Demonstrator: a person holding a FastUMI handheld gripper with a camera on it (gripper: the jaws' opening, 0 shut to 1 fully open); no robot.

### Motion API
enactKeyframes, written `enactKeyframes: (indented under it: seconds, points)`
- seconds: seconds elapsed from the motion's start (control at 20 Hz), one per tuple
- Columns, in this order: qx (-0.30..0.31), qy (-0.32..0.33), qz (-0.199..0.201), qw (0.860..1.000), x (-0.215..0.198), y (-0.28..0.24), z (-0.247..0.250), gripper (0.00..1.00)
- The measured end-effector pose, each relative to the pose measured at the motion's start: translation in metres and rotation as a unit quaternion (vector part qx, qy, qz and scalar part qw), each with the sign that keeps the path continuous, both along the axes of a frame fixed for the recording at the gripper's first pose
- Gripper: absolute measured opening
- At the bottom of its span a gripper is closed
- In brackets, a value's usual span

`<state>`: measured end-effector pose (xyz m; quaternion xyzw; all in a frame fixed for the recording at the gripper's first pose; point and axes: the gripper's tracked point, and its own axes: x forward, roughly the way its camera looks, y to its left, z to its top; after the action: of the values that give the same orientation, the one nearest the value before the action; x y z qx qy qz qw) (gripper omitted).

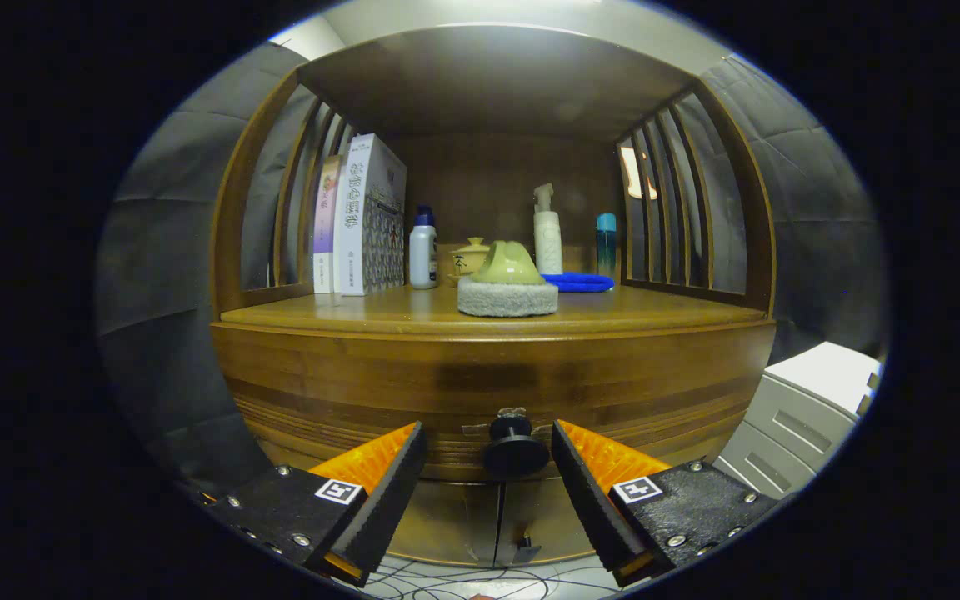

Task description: Pull open the drawer, take out the items inside it, and place them on the countertop above the cabinet.

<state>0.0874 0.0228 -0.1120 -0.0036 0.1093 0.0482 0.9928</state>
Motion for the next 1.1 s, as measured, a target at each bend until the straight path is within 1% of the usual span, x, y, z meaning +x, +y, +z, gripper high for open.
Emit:
enactKeyframes:
  seconds: [0.15, 0.3, 0.65, 1.1]
  points:
    - [-0.01, -0.007, -0.003, 1.0, -0.023, -0.003, 0.026, 0.94]
    - [-0.017, -0.016, -0.012, 1.0, -0.038, -0.008, 0.051, 0.94]
    - [-0.024, -0.042, -0.033, 0.998, -0.06, -0.02, 0.103, 0.94]
    - [-0.014, -0.057, -0.039, 0.998, -0.085, -0.025, 0.128, 0.95]
